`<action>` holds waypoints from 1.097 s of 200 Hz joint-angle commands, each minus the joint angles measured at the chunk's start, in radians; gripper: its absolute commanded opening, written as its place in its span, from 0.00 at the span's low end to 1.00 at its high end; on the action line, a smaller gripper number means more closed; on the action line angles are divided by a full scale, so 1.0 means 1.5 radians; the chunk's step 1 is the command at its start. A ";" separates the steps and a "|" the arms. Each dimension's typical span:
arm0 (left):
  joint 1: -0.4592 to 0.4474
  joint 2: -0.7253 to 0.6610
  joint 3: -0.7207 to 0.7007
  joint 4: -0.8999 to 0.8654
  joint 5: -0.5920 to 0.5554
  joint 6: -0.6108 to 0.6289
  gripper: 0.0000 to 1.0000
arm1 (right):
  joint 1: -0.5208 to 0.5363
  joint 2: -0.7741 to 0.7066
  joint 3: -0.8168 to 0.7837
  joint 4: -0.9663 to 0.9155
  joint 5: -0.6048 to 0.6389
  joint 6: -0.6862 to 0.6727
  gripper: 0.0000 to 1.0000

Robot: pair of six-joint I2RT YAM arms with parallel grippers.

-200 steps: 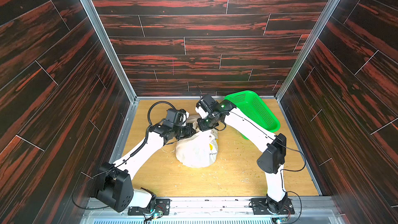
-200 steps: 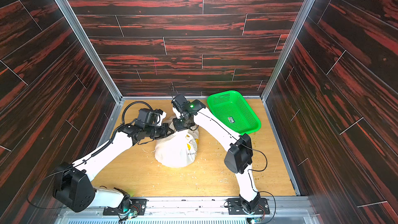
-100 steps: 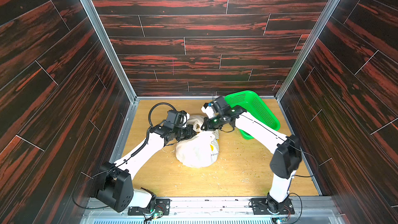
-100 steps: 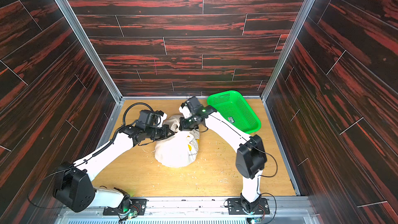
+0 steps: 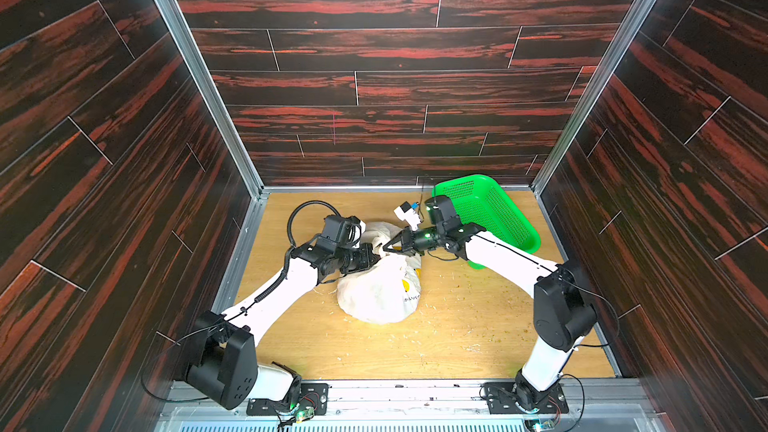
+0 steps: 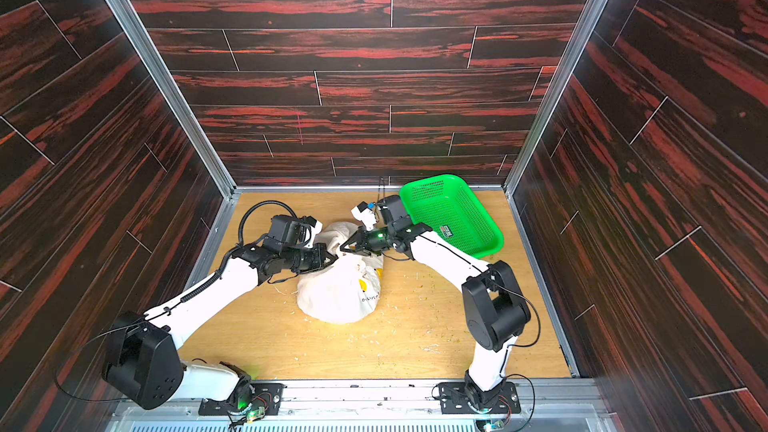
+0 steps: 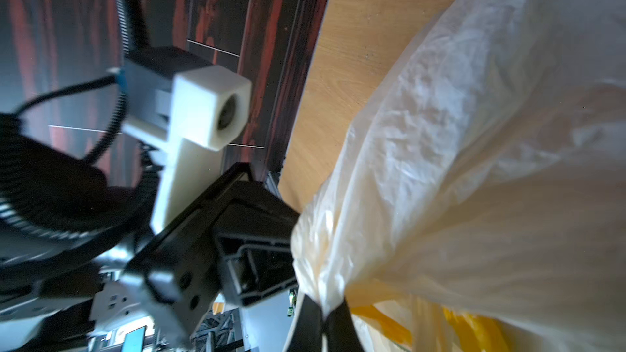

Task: Place the pineapple into a plastic bag & tie a knot
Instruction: Tie the plastic bag at the center of the board.

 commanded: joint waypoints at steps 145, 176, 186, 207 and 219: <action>0.018 -0.032 -0.034 0.159 0.031 0.027 0.11 | -0.028 0.007 -0.037 0.052 -0.156 -0.043 0.00; 0.020 -0.036 -0.034 0.132 0.038 0.075 0.17 | -0.029 0.006 -0.038 0.065 -0.170 -0.040 0.00; 0.025 -0.038 -0.035 0.119 0.059 0.105 0.21 | -0.029 0.006 -0.038 0.069 -0.176 -0.040 0.00; 0.039 -0.052 -0.054 0.127 0.089 0.141 0.29 | -0.029 0.009 -0.040 0.072 -0.186 -0.045 0.00; 0.057 -0.053 -0.069 0.154 0.101 0.103 0.32 | -0.028 0.010 -0.041 0.073 -0.189 -0.051 0.00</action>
